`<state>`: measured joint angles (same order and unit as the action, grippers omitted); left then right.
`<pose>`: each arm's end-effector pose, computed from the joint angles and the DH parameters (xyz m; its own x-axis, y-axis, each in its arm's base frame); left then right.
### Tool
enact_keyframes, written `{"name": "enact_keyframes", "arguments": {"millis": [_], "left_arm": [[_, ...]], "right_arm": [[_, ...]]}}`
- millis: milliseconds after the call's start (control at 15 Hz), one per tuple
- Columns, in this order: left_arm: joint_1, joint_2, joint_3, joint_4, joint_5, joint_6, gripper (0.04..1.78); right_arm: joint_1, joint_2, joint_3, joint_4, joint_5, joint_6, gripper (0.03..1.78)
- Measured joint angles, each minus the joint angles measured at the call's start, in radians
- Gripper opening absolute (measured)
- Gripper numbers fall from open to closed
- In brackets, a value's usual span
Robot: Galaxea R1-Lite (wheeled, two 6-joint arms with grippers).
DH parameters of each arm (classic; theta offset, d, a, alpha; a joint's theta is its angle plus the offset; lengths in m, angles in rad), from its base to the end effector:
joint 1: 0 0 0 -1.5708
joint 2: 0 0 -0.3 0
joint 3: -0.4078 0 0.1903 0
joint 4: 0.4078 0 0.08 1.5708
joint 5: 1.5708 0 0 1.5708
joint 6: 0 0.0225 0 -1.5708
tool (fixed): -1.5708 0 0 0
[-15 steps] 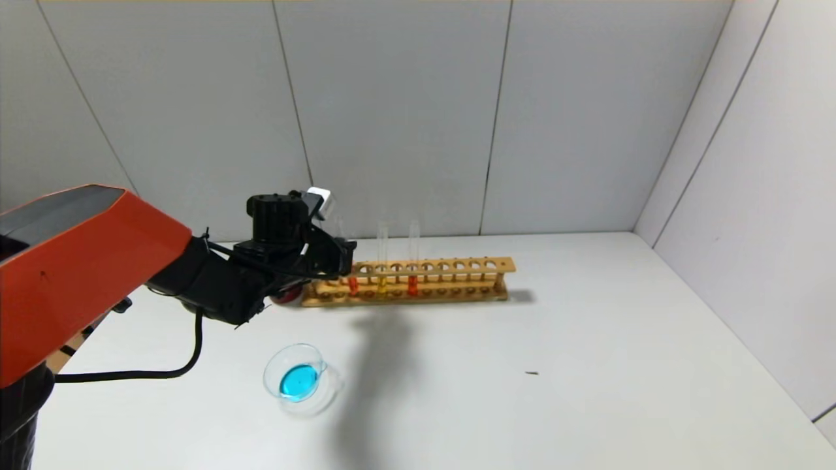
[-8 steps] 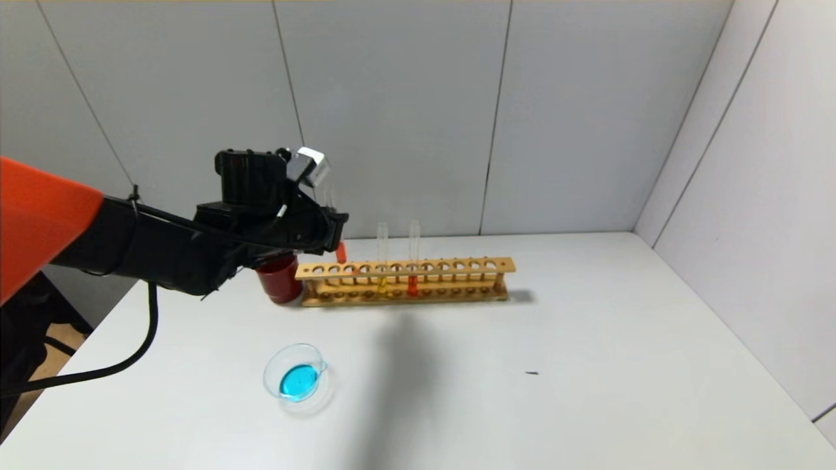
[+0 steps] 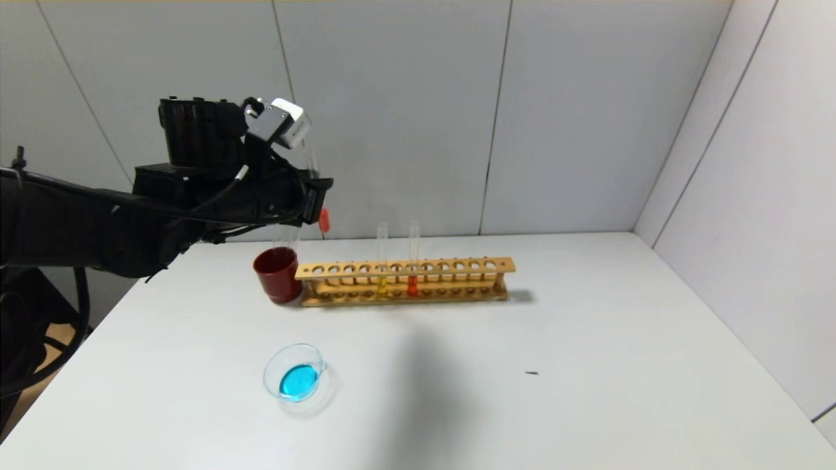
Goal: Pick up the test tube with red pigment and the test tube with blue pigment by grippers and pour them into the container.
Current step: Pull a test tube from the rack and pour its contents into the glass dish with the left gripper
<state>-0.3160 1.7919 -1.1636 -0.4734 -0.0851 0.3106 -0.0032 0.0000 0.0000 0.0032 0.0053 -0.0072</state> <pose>0.3346 -0.1114 0.2353 0.9093 -0.3867 -0.1537 0.4156 0.8622 0.2895 -0.0228 0.0002 0.0751 1.0000 0.0021 -0.0032 -0.0021 1.0000 -0.0072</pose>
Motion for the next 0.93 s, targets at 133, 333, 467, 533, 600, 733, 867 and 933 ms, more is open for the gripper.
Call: {"name": "enact_keyframes", "arguments": {"millis": [133,333,467,533,600,733,867,933], "left_arm": [[0.013,-0.045,0.06,-0.013,-0.047,0.067,0.31],[0.091,-0.11,0.143,-0.015,-0.29,0.165,0.31],[0.128,-0.154,0.207,-0.007,-0.433,0.237,0.31],[0.133,-0.17,0.231,-0.007,-0.465,0.241,0.31],[0.138,-0.183,0.252,-0.007,-0.49,0.241,0.31],[0.153,-0.197,0.276,-0.006,-0.546,0.24,0.31],[0.188,-0.203,0.296,-0.004,-0.638,0.246,0.31],[0.209,-0.203,0.302,-0.005,-0.687,0.249,0.31]], "right_arm": [[0.0,0.0,0.0,0.0,0.0,0.0,1.75],[0.001,0.0,0.0,0.0,0.0,0.0,1.75],[0.0,0.0,0.0,0.0,0.0,0.0,1.75],[0.0,0.0,0.0,0.0,0.0,0.0,1.75],[0.001,0.0,0.0,0.0,0.0,0.0,1.75],[0.0,0.0,0.0,0.0,0.0,0.0,1.75],[0.0,0.0,0.0,0.0,0.0,0.0,1.75],[0.0,0.0,0.0,0.0,0.0,0.0,1.75]]}}
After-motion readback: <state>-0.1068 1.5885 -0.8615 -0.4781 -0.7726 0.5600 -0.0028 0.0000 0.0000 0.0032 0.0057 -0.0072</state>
